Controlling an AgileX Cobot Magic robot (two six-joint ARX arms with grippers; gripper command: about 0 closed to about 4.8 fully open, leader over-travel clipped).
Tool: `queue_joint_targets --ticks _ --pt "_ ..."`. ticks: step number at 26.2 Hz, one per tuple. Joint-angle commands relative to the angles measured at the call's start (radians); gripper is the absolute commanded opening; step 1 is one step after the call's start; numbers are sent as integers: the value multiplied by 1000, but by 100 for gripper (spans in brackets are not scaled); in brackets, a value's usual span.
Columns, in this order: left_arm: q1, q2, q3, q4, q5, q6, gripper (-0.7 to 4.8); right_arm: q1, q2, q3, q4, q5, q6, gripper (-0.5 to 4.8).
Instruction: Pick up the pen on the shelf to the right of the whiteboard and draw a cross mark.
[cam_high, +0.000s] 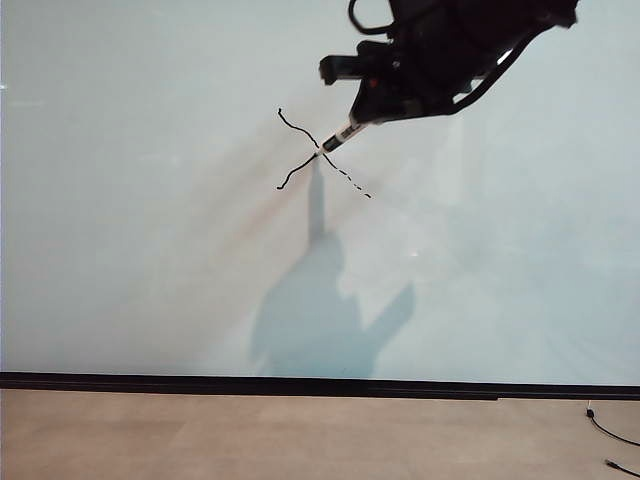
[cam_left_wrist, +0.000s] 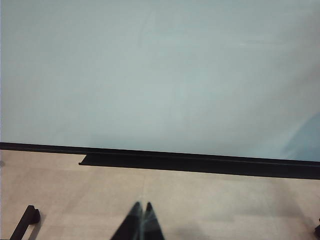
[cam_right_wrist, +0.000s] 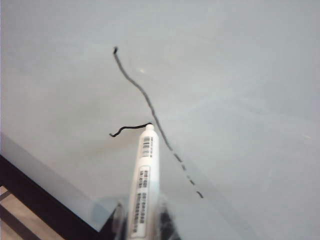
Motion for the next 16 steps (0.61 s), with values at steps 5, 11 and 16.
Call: queue_joint_targets --ticks 5,11,16 --pt "0 0 3 9 3 5 -5 -18 -59 5 -9 84 -31 -9" --pt "0 0 3 9 3 5 -4 -22 -105 5 -32 100 -51 -9" --pt "0 0 3 9 4 4 -4 -22 -155 5 -43 131 -80 -9"
